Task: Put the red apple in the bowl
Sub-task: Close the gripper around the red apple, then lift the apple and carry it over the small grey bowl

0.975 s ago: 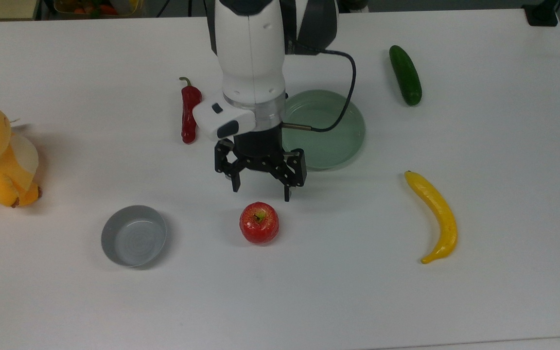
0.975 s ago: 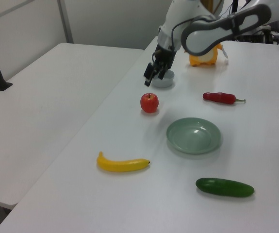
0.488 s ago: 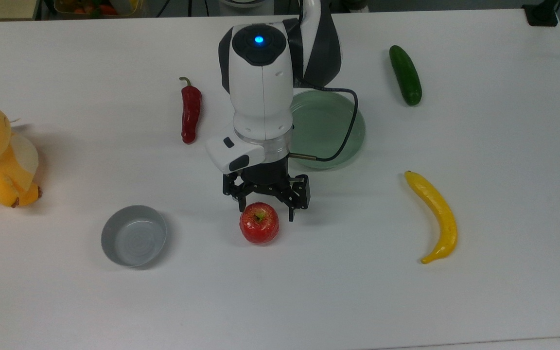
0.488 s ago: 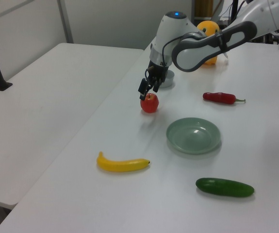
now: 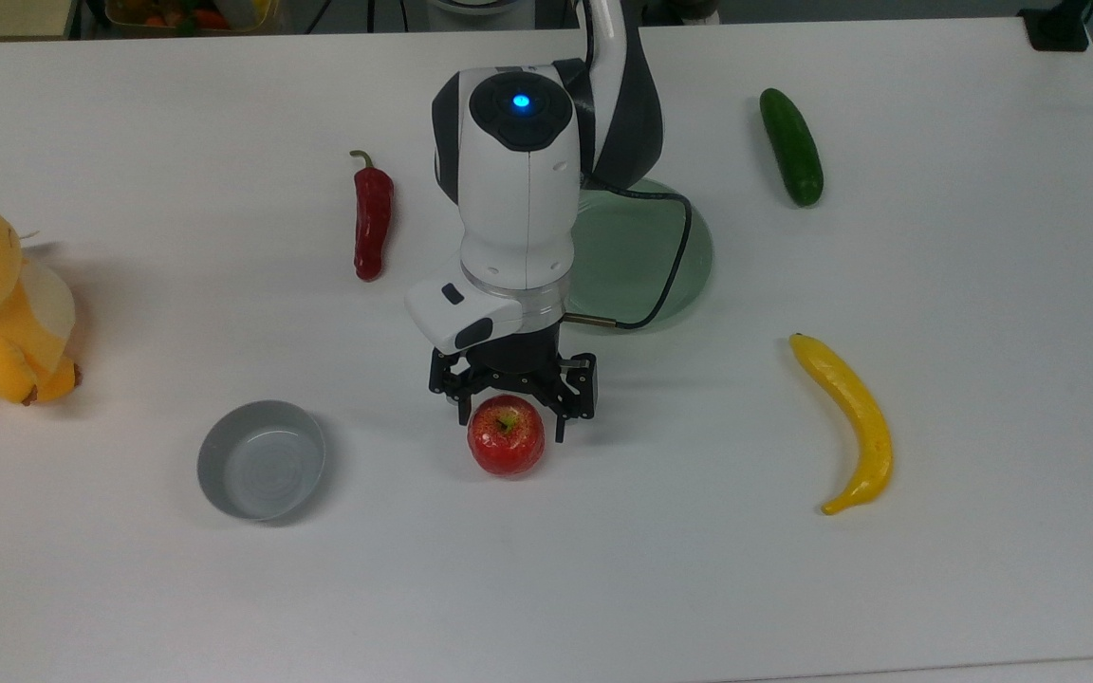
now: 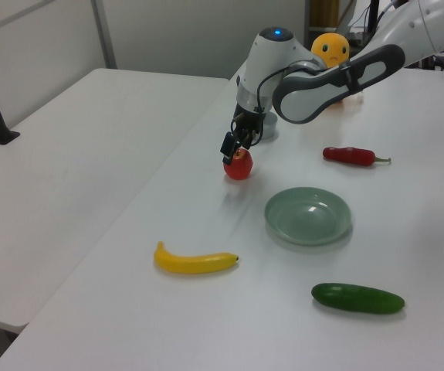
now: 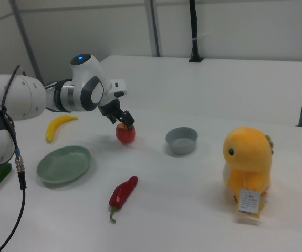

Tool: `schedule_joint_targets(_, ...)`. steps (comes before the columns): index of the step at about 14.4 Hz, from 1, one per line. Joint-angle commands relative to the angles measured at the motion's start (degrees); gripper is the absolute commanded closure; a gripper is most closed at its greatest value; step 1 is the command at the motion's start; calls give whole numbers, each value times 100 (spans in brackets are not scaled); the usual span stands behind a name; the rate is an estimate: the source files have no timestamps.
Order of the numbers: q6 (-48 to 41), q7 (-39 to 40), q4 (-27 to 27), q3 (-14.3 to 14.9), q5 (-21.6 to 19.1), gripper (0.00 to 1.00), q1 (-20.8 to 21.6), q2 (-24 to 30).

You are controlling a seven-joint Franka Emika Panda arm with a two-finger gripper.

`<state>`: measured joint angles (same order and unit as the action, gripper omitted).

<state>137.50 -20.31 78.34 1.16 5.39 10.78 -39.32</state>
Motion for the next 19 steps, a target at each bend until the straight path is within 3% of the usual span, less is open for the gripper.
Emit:
schedule_joint_targets(1,154,-97,-108,7,251,3,29,-172)
schedule_joint_targets(2,154,-96,-108,7,339,17,38,-233)
schedule_joint_targets(3,163,-105,-108,7,540,64,99,-277)
schedule_joint_targets(4,180,-123,-82,7,603,76,100,-278)
schedule_joint_targets(6,172,-131,-108,7,603,88,91,-260)
schedule_joint_targets(13,93,-211,190,-20,559,86,-233,573)
schedule_joint_targets(19,101,-176,226,-29,603,86,-778,663)
